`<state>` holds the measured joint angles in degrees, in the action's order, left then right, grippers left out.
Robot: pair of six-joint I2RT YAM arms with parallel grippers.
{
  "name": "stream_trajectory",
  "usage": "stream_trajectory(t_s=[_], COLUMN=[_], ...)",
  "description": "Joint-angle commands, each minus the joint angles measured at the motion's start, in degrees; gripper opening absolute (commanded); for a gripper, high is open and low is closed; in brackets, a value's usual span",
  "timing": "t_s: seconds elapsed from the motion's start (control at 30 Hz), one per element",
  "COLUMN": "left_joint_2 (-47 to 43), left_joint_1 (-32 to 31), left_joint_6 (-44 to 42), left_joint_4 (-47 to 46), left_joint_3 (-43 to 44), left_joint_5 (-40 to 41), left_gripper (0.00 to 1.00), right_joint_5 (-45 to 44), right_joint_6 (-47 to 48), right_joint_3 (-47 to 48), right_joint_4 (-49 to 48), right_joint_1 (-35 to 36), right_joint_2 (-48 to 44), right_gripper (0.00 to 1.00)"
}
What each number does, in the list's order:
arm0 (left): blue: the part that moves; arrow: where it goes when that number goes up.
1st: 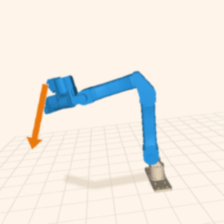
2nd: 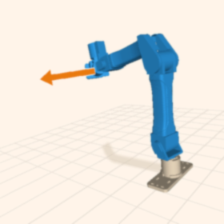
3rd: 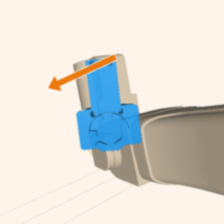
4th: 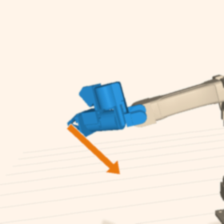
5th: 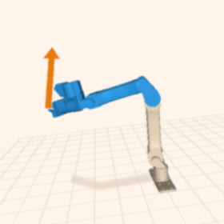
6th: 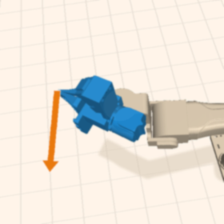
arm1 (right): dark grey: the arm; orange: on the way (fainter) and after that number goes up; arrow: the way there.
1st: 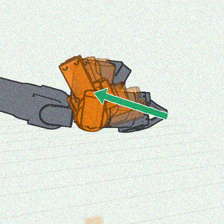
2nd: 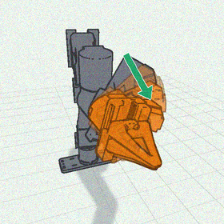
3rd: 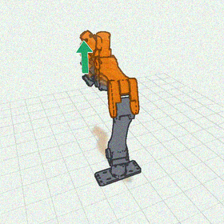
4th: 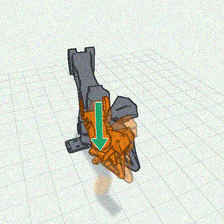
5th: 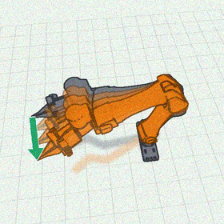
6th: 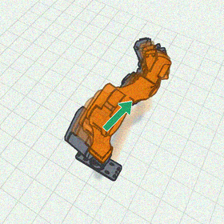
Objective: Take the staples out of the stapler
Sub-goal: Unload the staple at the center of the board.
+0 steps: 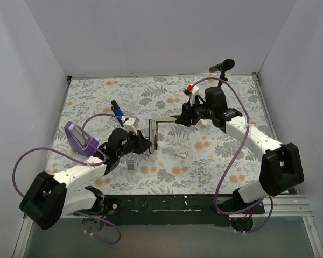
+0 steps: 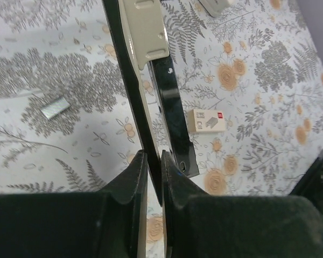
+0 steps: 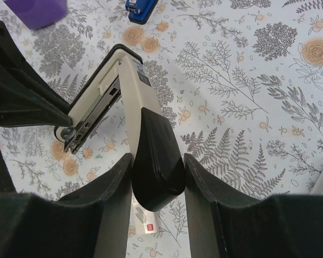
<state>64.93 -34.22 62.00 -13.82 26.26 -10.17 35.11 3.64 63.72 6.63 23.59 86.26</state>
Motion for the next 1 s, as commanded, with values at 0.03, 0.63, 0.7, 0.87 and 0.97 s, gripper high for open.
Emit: stream_trajectory(t_s=[0.03, 0.63, 0.7, 0.87, 0.97], left_joint_2=[-1.47, -0.24, 0.37, 0.03, -0.85], left_joint_1=[-2.08, -2.08, -2.08, -2.08, -2.08], left_joint_6=[14.27, 32.31, 32.83, 32.92, 33.28], left_joint_4=[-14.38, -32.4, -32.23, -31.26, -31.79], left_joint_3=[-2.44, -11.41, -11.06, -10.17, -10.44], left_joint_5=[-13.38, -16.28, -16.54, -16.46, -15.76], left_gripper=[0.0, 0.0, 0.0, 0.0, 0.0], right_joint_5=[-16.46, -18.59, -18.33, -18.85, -19.03], right_joint_6=[-0.73, 1.63, 2.51, 4.62, 5.41], right_joint_3=[-4.4, -4.84, -4.58, -2.64, -1.06], right_joint_4=[-9.88, -14.98, -16.21, -16.65, -15.87], right_joint_1=[5.93, 7.43, 7.34, 7.34, 7.34], right_joint_2=[-4.52, -5.75, -5.49, -5.05, -4.7], right_gripper=[0.05, 0.51, 0.55, 0.59, 0.6])
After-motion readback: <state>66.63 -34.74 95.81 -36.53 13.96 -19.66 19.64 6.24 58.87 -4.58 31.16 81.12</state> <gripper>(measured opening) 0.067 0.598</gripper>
